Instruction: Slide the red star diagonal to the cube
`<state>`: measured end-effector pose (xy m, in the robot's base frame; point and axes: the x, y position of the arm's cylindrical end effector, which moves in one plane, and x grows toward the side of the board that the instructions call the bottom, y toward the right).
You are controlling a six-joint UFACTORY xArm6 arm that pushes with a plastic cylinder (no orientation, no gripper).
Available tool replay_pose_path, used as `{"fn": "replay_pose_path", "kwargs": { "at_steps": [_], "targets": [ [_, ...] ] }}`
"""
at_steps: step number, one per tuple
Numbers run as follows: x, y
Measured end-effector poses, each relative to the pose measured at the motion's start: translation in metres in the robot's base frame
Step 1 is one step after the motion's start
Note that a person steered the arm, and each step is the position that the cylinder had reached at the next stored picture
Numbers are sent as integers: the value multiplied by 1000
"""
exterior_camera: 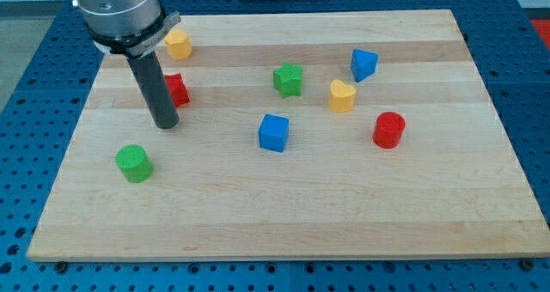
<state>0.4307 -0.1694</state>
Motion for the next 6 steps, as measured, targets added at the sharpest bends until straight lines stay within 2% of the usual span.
{"fn": "replay_pose_path", "kwargs": {
  "at_steps": [4,6],
  "targets": [
    [-47,2],
    [-52,1]
  ]
}}
